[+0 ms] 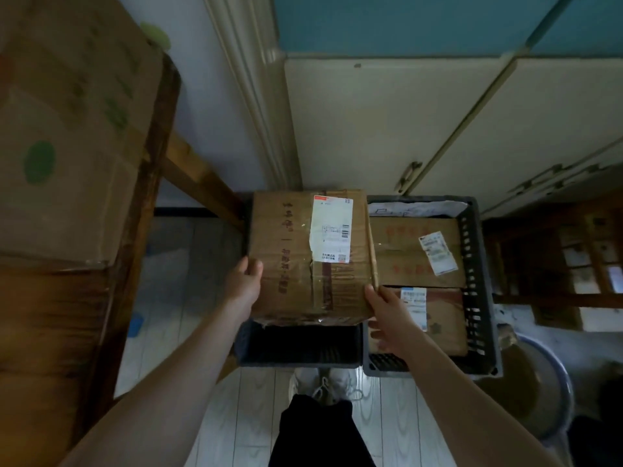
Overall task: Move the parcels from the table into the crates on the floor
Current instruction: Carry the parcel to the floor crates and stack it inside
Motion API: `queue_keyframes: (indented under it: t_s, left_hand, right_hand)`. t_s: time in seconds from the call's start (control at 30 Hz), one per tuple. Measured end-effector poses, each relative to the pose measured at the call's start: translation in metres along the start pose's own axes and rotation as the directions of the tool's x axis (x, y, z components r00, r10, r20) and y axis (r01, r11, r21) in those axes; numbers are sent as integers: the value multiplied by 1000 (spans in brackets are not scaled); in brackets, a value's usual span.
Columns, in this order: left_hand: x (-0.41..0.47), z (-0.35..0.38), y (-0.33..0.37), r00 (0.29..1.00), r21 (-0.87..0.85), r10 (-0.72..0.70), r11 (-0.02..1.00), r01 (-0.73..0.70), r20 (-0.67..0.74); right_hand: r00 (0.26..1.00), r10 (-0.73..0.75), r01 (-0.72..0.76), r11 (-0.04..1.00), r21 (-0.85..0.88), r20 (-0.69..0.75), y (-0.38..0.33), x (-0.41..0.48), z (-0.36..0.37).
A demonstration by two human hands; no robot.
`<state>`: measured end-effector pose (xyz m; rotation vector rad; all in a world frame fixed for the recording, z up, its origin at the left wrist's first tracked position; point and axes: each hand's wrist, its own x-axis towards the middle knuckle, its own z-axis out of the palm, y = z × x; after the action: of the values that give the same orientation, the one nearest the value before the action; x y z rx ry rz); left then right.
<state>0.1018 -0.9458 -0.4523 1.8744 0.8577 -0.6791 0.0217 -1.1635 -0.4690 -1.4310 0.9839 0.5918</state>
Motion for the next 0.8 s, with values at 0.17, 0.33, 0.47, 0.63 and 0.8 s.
queue_keyframes:
  t_s: [0.17, 0.33, 0.47, 0.63, 0.8]
  left_hand:
    - [45, 20, -28, 1000, 25, -18, 1000, 18, -13]
    - [83, 36, -54, 998, -13, 1, 1000, -2, -59]
    - [115, 52, -78, 994, -29, -23, 999, 20, -106]
    - [154, 81, -108, 986, -43, -22, 999, 15, -165]
    - [181, 115, -128, 974, -147, -46, 989, 14, -220]
  right_hand:
    - [990, 128, -136, 975, 175, 53, 28, 53, 14]
    - [986, 153, -165, 927, 336, 64, 52, 93, 32]
    - [988, 156, -145, 914, 380, 1, 69, 124, 44]
    - [964, 233, -170, 908, 382, -127, 87, 172, 60]
    - [960, 265, -276, 862, 425, 85, 94, 207, 90]
